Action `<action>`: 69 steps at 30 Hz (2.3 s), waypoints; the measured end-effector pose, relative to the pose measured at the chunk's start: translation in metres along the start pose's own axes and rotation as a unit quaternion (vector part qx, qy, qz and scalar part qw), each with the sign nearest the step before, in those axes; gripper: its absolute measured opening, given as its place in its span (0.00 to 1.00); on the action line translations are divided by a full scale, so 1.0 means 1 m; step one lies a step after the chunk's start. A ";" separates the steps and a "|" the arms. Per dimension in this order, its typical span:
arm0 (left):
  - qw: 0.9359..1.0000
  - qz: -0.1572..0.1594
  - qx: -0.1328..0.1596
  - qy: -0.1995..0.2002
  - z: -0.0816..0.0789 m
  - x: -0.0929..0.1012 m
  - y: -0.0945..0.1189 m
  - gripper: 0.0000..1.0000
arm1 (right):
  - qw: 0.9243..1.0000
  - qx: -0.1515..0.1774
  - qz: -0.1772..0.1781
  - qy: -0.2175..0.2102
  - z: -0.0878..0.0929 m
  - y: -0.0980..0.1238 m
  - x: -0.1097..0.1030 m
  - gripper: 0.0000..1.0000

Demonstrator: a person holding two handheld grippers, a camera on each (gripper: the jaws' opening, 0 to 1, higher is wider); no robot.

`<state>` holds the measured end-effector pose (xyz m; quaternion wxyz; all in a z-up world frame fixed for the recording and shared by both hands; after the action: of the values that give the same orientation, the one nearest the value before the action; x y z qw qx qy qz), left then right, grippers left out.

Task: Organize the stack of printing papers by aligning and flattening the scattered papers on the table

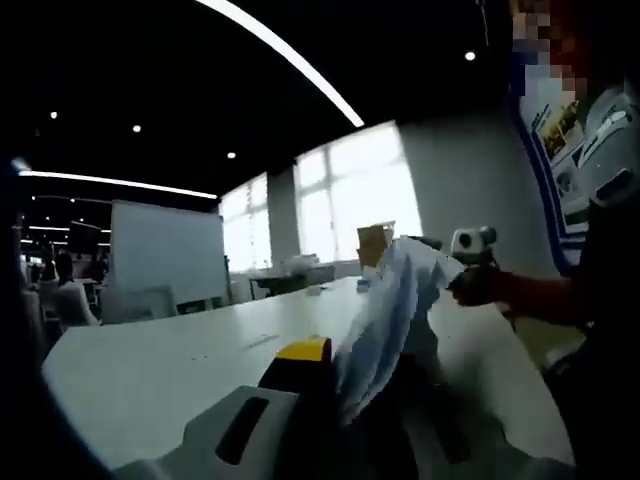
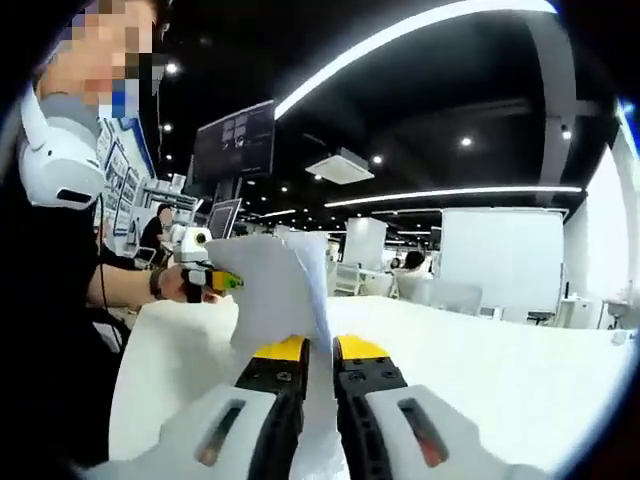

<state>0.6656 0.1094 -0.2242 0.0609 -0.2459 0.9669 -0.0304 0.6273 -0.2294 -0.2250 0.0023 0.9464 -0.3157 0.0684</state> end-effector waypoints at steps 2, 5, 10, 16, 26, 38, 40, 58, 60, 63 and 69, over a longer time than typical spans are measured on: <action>1.000 -0.001 -0.008 -0.004 0.002 0.000 0.000 0.16 | 1.000 -0.011 0.002 -0.008 0.004 0.000 0.001 0.05; 1.000 0.002 -0.010 -0.008 -0.002 0.002 0.000 0.13 | 1.000 -0.013 0.003 -0.009 -0.001 0.000 0.000 0.01; 1.000 0.006 -0.029 0.009 -0.015 0.002 -0.002 0.07 | 0.999 -0.035 0.005 -0.017 -0.018 -0.001 -0.003 0.00; 0.988 0.017 -0.042 0.148 -0.024 0.000 -0.003 0.06 | 0.991 -0.051 0.005 -0.120 -0.035 0.000 -0.006 0.00; 0.929 0.033 -0.060 0.365 -0.032 -0.010 -0.010 0.06 | 0.939 -0.083 -0.003 -0.334 -0.041 -0.004 0.005 0.00; 0.921 -0.038 -0.120 0.370 0.037 -0.034 -0.032 0.06 | 0.928 -0.134 0.082 -0.337 0.005 -0.032 0.032 0.00; 0.926 -0.053 -0.128 0.352 0.049 -0.039 -0.037 0.06 | 0.934 -0.152 0.108 -0.304 0.018 -0.039 0.037 0.00; 0.944 -0.183 -0.218 0.169 0.100 -0.050 -0.054 0.17 | 0.950 -0.166 0.176 -0.200 0.084 -0.066 0.067 0.06; 0.946 -0.181 -0.216 0.162 0.100 -0.047 -0.055 0.18 | 0.949 -0.169 0.182 -0.197 0.089 -0.065 0.070 0.08; 0.946 -0.194 -0.212 0.151 0.101 -0.047 -0.053 0.25 | 0.945 -0.184 0.192 -0.190 0.095 -0.063 0.073 0.14; 0.948 -0.201 -0.217 0.112 0.102 -0.041 -0.051 0.45 | 0.946 -0.216 0.203 -0.134 0.099 -0.066 0.070 0.24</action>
<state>0.7386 0.0810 -0.3162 -0.1105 -0.4376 0.8811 0.1416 0.7350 -0.2234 -0.3113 0.1501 0.8397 -0.5055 -0.1296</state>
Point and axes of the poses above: the point that each gripper's makers call its tool centre point, and the gripper's own axes: y roughly backward along the fingers, x roughly to its right, z roughly out of its underside, the point moved 8 cm from there along y, roughly backward along the fingers, and after that the axes turned 1 degree about -z, right-handed, at the moved point
